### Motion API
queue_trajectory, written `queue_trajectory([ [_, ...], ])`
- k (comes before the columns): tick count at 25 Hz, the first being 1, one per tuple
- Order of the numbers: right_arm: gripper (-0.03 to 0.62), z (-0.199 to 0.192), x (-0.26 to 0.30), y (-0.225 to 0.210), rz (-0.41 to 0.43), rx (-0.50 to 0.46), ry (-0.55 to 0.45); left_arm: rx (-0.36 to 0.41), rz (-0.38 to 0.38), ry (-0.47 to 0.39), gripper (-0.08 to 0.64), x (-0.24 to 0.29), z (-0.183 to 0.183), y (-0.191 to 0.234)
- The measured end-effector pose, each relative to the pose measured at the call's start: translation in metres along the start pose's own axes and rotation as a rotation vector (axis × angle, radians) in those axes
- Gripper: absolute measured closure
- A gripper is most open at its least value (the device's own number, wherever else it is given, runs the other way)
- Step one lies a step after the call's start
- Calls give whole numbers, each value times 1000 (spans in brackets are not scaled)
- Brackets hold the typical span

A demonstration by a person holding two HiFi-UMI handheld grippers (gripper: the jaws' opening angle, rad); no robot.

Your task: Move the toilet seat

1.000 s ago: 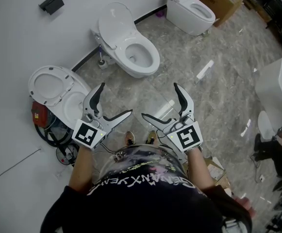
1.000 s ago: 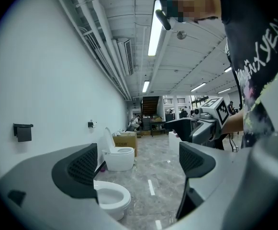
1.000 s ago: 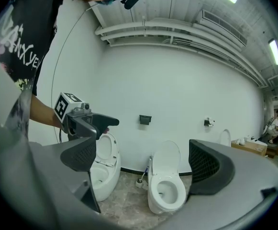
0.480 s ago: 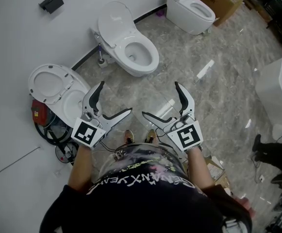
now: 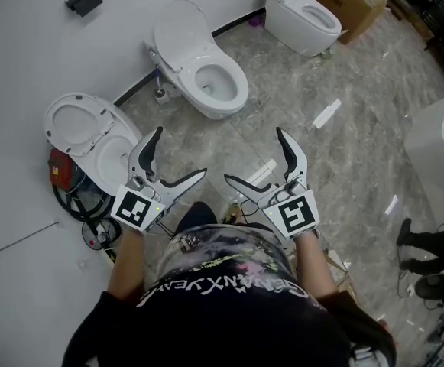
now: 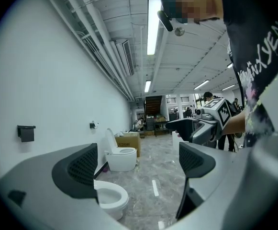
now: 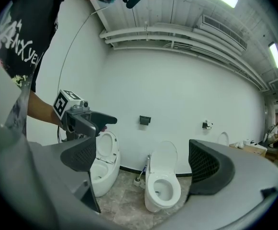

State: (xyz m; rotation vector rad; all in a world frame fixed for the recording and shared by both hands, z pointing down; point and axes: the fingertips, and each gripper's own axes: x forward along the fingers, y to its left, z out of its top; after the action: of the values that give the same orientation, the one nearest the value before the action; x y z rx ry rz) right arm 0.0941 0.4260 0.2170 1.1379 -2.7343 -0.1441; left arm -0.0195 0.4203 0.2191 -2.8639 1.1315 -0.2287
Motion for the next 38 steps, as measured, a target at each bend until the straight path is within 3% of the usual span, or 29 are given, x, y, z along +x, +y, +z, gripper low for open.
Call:
queue_trajectory([
  [7, 8, -6, -19, -8, -8, 4, -12, 3, 1, -1, 46, 5, 1, -22],
  [15, 8, -17, -3, -22, -3, 3, -16, 4, 14, 5, 46, 20, -9, -11],
  [38, 8, -35, 161, -139, -6, 10, 34, -57, -18, 31, 48, 142, -46, 149],
])
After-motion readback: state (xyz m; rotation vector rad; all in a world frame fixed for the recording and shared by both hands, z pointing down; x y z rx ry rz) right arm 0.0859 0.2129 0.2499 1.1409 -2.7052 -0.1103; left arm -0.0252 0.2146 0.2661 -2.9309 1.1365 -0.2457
